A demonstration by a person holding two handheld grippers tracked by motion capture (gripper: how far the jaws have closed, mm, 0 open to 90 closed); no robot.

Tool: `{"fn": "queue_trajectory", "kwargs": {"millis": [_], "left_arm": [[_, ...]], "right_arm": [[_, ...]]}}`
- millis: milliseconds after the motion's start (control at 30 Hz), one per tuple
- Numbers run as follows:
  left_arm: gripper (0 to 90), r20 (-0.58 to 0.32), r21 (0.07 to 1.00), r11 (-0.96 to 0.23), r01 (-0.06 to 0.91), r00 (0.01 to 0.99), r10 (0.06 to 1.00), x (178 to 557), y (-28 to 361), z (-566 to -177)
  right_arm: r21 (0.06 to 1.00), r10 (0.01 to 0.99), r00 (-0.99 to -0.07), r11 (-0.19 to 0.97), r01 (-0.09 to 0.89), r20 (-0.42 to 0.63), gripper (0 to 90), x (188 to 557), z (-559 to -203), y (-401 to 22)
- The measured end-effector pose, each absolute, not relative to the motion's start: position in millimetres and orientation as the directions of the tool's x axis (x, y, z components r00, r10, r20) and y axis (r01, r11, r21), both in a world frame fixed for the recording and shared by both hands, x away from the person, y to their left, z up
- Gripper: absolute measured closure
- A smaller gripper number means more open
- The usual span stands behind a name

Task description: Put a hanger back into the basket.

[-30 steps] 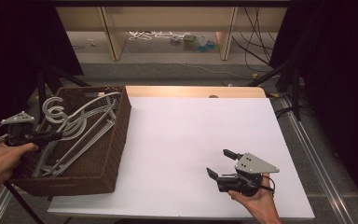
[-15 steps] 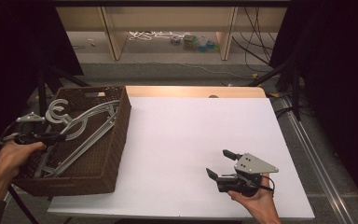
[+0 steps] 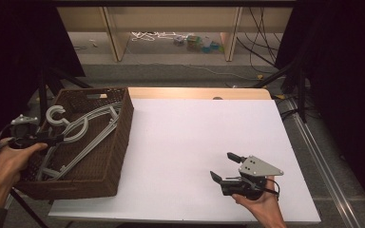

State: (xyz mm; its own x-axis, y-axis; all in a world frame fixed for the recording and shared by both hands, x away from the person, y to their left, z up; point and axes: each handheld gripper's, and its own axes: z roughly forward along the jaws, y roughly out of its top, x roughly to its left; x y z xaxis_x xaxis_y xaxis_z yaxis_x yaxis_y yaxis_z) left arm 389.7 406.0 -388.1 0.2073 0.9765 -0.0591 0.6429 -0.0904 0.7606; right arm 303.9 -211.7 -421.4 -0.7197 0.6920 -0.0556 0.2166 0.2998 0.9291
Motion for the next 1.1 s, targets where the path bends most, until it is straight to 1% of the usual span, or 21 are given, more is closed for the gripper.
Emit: {"fn": "queue_trajectory", "kwargs": {"millis": [33,133,300,433,500,633,867,1000,1100], "left_arm": [[34.2,-0.084,0.782,-0.054,0.621,0.191,0.978,388,402,-387],[28.4,-0.089,0.813,-0.039,0.582,0.191,0.978,380,388,-378],[24.5,-0.132,0.863,-0.013,0.505,0.250,0.959,368,360,-368],[23.5,-0.192,0.898,0.038,0.438,0.312,0.931,359,334,-362],[23.3,-0.203,0.911,0.049,0.410,0.341,0.918,354,322,-358],[22.4,-0.205,0.934,0.056,0.352,0.401,0.893,345,296,-353],[19.7,-0.229,0.948,0.082,0.306,0.484,0.845,333,260,-357],[16.3,-0.213,0.954,0.063,0.293,0.517,0.829,330,242,-364],[16.1,-0.183,0.962,0.034,0.271,0.548,0.817,327,230,-369]], "right_arm": [[0.928,0.691,-0.721,0.301,0.218,-0.055,18.8,304,-421,-212],[0.932,0.699,-0.713,0.293,0.212,-0.057,18.7,304,-422,-211],[0.931,0.696,-0.716,0.295,0.213,-0.057,18.4,304,-422,-212],[0.934,0.701,-0.711,0.291,0.210,-0.058,17.9,304,-422,-211],[0.936,0.705,-0.707,0.281,0.210,-0.052,17.5,303,-422,-211],[0.940,0.712,-0.701,0.264,0.218,-0.037,17.3,301,-421,-211],[0.945,0.721,-0.692,0.244,0.216,-0.028,17.1,298,-420,-212],[0.950,0.722,-0.692,0.230,0.213,-0.019,17.0,297,-419,-213],[0.951,0.726,-0.688,0.224,0.213,-0.017,17.0,296,-419,-214]]}}
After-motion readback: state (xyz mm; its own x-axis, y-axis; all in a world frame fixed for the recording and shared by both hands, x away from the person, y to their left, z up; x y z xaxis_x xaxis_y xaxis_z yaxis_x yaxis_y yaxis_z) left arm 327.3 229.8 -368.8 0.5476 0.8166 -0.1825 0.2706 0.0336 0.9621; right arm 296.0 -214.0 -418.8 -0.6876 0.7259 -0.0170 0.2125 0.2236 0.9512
